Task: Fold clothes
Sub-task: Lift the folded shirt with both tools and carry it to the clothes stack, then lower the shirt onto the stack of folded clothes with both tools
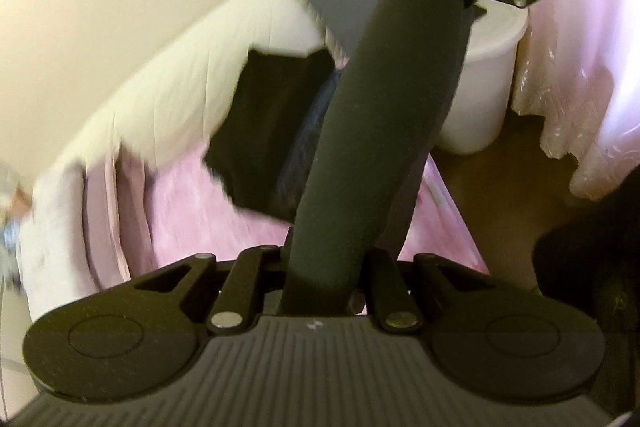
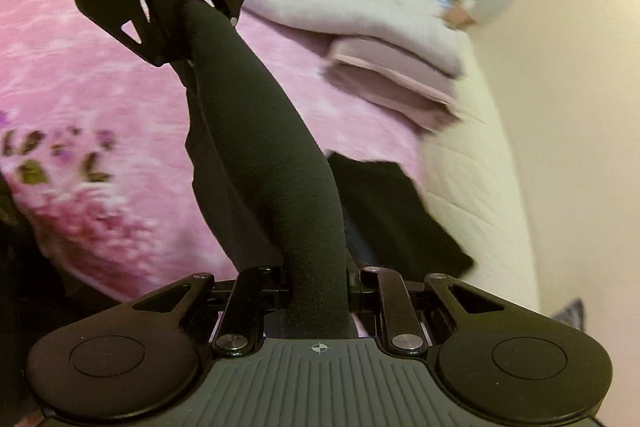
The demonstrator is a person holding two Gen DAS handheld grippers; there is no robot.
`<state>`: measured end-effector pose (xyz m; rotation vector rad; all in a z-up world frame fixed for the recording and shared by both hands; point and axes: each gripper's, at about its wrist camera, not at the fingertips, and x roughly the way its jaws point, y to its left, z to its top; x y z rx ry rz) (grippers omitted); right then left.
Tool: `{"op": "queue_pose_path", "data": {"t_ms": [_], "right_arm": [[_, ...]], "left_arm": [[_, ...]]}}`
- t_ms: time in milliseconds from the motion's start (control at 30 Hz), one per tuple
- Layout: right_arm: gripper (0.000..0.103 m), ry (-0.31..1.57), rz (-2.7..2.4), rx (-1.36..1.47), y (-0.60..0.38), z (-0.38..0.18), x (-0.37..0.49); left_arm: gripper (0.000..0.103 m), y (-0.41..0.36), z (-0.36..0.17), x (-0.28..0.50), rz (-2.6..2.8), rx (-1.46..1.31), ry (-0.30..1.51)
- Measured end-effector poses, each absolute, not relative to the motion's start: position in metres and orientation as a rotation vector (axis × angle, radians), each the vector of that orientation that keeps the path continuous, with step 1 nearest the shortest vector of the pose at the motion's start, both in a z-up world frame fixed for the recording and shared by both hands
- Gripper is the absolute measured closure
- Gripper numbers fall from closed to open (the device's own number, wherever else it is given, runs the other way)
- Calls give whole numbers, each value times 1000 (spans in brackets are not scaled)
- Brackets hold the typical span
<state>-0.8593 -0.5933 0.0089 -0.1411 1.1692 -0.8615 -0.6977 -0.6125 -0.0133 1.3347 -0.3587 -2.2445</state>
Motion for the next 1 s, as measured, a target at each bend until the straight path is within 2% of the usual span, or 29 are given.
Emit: {"op": "queue_pose_path", "data": {"t_ms": [100,467,600,700,867,933,1000], "right_arm": [[86,1181,-939,-144,-619,27,-885],[86,1070,-930,-360,-842,54,-1002],[85,1012,-934,-442,-916,57,-1042],[84,954,-933,-428,-940,23,-1067],[84,1031,-793,-166,-948,-115,-1088],[83,1115,-721,-89,-939,-164,-1087],[79,1143,-709,-166,-919,-183,-1088]], "left_arm": [[92,-653,-7,-724,-2261,1321,-446],[91,-877,25,-836,-2069,1216,-449],[91,-934,21,-873,-1972,1169,-483],[91,-951,-31,-887,-1969,1208,-459],[89,-951,-185,-897,-1981,1437,-183],[87,-939,-227,-902,-1966,1520,-200],[85,-929,-236,-900,-1956,1504,-279]]}}
